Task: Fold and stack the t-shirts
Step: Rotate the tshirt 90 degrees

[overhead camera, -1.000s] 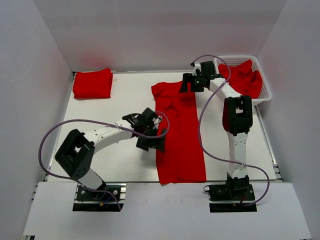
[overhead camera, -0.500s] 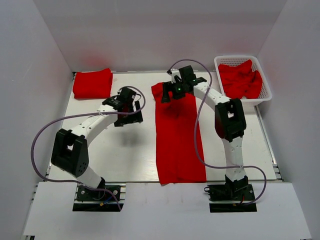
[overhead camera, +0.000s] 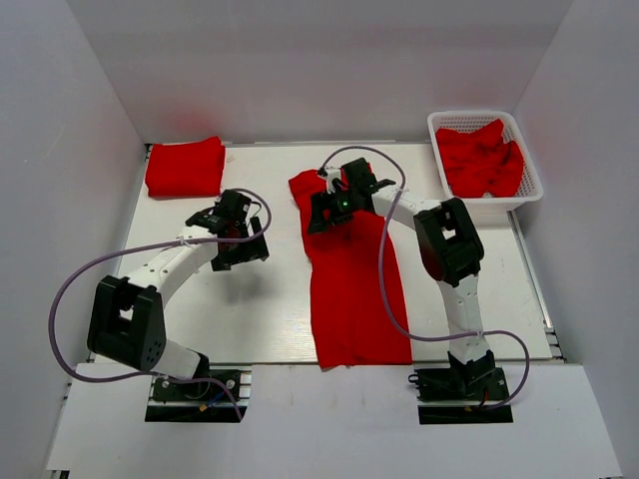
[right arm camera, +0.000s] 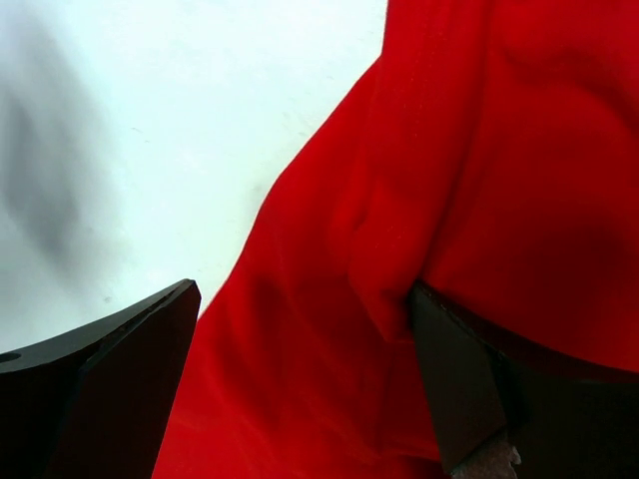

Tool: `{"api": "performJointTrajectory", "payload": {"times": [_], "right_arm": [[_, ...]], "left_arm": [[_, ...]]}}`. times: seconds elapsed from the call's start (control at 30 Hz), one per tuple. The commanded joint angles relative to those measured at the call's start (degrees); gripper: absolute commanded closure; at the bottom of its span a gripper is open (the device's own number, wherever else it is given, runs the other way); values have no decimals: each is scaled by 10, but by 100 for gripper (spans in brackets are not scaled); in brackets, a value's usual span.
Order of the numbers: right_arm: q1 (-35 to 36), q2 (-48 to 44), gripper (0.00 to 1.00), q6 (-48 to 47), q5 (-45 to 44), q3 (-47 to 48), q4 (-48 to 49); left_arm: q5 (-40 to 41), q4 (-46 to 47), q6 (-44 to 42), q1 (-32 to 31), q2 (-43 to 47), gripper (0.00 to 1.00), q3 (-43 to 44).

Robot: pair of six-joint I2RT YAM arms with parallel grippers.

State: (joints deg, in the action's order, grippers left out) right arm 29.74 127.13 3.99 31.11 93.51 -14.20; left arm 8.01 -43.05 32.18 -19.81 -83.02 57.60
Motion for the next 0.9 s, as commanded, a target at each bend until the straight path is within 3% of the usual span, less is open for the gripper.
{"api": "performJointTrajectory", "payload": {"times": [0.0,0.27,0.43,0.63,0.73,0.87], "right_arm": [[10,-9,10,21,33,-25,15],[9,-1,10,77,-84,15,18],[10,72,10,135,-232,131,-21],[10,178,10,187,-237,237,-23],[5,238,10,212,-192,303,-31],[1,249,10,253,-201,323,-4]], "left_arm": [[-9,10,0,5,35,0,-6],[-19,35,0,10,16,0,6],[-25,35,-12,15,-41,0,32],[-25,46,-29,26,-96,0,62],[-30,52,-40,32,-132,0,83],[-49,52,-46,46,-179,0,115]]}}
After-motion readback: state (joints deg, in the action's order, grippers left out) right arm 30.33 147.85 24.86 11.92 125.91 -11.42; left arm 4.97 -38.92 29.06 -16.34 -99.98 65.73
